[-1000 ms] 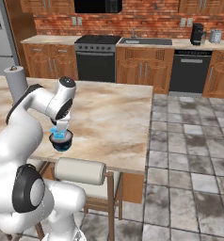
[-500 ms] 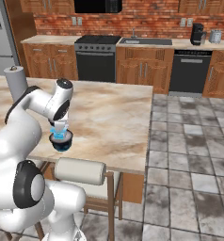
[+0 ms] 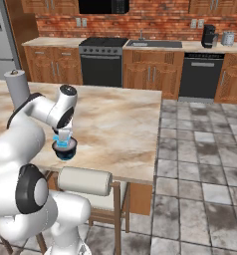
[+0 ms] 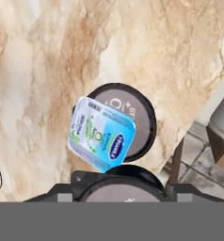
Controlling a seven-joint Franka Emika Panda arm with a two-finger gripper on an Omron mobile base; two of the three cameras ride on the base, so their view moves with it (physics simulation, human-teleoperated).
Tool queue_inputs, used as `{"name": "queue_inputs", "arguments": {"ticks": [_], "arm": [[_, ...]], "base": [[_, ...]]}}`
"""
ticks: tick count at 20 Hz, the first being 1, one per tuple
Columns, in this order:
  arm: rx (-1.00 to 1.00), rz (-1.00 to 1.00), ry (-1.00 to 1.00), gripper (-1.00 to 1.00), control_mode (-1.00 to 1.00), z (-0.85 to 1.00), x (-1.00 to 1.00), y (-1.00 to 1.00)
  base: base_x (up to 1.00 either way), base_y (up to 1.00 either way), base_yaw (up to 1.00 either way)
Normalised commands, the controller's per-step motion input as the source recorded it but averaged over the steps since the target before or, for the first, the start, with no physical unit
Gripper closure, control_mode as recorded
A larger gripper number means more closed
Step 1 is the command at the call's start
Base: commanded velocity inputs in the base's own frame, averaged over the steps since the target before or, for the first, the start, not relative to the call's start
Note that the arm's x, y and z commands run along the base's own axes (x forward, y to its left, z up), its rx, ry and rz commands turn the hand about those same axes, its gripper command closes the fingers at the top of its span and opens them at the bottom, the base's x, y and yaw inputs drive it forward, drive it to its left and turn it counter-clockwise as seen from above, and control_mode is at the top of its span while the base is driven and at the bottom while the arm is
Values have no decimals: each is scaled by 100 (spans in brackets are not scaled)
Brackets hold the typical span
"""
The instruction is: Stack the yogurt containers by placing the smaller containers on top of the larger containers.
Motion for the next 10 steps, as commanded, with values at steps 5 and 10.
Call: {"name": "queue_inputs", "arguments": {"ticks": [5,10], "arm": [[-1,0,1,100,-100,-1,6,2],[0,0,2,100,-100,0,6,6]], "base": [[0,0,0],[0,0,0]]}}
